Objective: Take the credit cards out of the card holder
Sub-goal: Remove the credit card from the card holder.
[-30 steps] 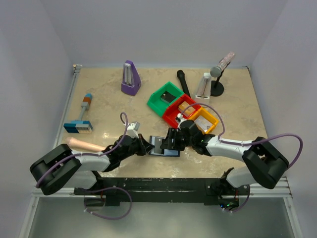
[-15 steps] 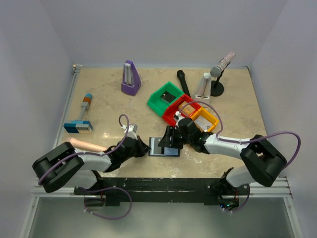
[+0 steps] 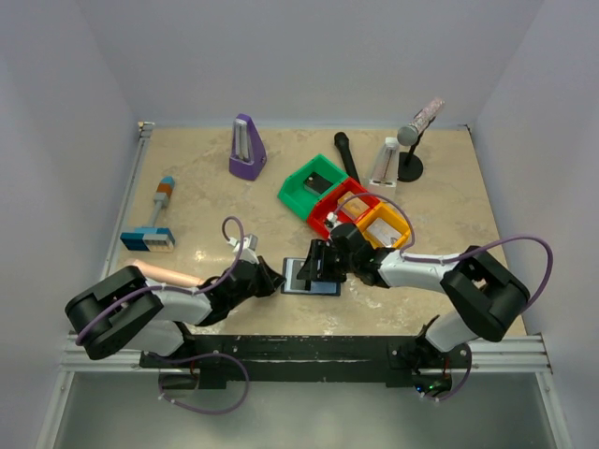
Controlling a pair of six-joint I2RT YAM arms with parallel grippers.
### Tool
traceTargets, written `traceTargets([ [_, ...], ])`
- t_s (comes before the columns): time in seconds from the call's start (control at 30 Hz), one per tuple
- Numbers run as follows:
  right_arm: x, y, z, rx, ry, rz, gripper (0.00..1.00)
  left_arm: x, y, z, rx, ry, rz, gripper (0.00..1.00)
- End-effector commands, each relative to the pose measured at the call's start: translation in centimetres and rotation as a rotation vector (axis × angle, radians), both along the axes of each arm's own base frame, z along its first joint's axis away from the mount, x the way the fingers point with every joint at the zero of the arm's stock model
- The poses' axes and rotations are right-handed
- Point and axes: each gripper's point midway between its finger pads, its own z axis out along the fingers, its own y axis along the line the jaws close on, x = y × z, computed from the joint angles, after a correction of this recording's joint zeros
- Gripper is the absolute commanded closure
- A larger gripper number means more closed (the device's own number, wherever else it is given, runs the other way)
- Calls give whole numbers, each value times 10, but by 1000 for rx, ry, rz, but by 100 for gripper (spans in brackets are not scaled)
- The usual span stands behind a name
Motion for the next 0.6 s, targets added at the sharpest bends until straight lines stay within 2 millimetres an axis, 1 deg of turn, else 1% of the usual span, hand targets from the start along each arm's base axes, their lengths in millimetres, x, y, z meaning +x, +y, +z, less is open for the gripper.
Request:
traceTargets([
  [0.0,8,4,4,7,-23,-22,42,-12,23,-30,98,60,32,100],
  [0.17,8,3,0,-4,-16,-29,41,-13,24,-31,94,60,36,100],
  [0.4,11,7,-7,-2,-4,-26,41,-15,24,-32,89,61,31,100],
  [0.57,12,11,-6,12,1,-25,41,-16,24,-33,83,61,31,100],
])
